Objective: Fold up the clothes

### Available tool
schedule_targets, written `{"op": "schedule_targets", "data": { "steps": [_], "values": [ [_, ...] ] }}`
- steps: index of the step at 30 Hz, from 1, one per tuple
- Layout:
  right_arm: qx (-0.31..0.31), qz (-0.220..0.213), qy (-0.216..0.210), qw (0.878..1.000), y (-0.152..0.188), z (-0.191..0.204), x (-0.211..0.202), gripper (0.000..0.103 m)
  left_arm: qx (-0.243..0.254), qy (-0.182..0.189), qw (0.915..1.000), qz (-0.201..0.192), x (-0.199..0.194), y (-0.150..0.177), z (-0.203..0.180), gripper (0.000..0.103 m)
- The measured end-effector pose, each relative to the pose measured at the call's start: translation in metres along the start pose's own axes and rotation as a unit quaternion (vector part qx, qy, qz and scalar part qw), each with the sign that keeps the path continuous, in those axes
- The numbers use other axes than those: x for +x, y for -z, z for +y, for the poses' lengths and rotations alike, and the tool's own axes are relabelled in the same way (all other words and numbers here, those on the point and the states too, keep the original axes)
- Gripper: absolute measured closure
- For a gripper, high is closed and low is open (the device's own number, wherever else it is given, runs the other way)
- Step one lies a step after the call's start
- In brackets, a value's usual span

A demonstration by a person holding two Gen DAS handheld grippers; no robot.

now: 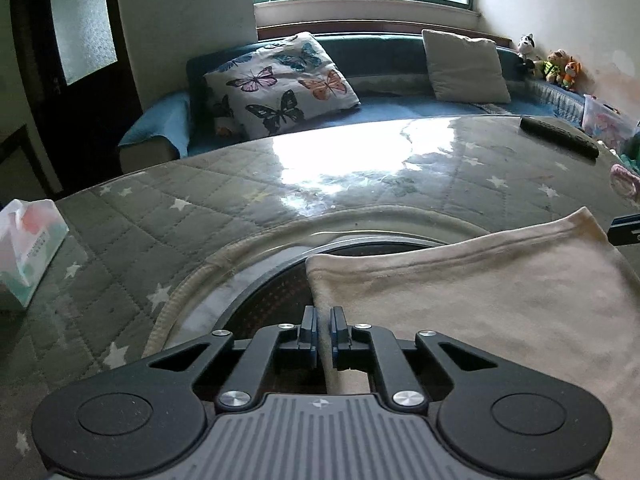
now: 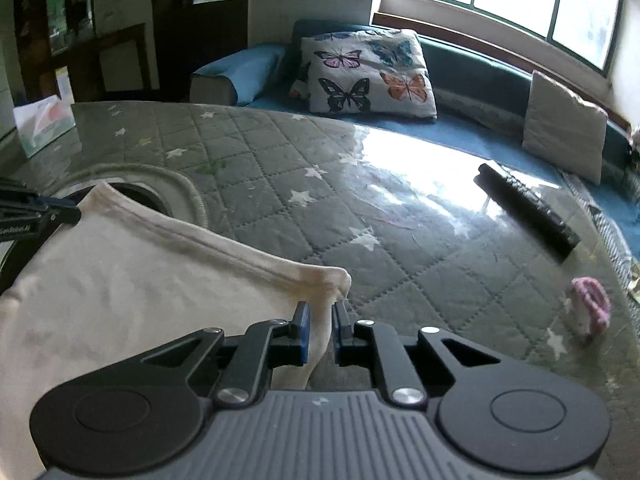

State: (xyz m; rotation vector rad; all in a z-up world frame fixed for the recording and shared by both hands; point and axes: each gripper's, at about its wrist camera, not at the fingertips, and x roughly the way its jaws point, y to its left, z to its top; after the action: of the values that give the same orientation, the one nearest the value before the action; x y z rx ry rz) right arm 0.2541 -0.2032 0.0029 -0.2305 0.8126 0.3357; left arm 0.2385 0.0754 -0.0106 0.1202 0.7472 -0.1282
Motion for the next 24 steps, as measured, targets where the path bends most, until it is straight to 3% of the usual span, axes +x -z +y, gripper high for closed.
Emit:
{"op": "schedule_targets", "data": {
  "steps": [5, 10, 17, 24],
  "values": [
    [-0.021, -0.004, 0.003, 1.0, 0.005, 0.012, -0.018, 0.079, 0.008, 0.003, 1.0, -0.004, -0.017, 0.004, -0.01, 0.068],
    [-0.039, -0.007, 0.002, 0.999, 0.013, 0.026, -0.035, 0.073, 0.018, 0.008, 0.9998, -0.008, -0.035, 0.014, -0.02, 0.058],
    [-0.06, -0.005, -0.003, 0.998, 0.026, 0.045, -0.052, 0.063, 0.033, 0.02, 0.9992, -0.01, -0.061, 0.039, -0.036, 0.05],
    [-0.07, -0.002, -0.006, 0.998, 0.038, 0.057, -0.061, 0.06, 0.051, 0.03, 0.9982, -0.013, -0.086, 0.065, -0.05, 0.047]
  ]
}}
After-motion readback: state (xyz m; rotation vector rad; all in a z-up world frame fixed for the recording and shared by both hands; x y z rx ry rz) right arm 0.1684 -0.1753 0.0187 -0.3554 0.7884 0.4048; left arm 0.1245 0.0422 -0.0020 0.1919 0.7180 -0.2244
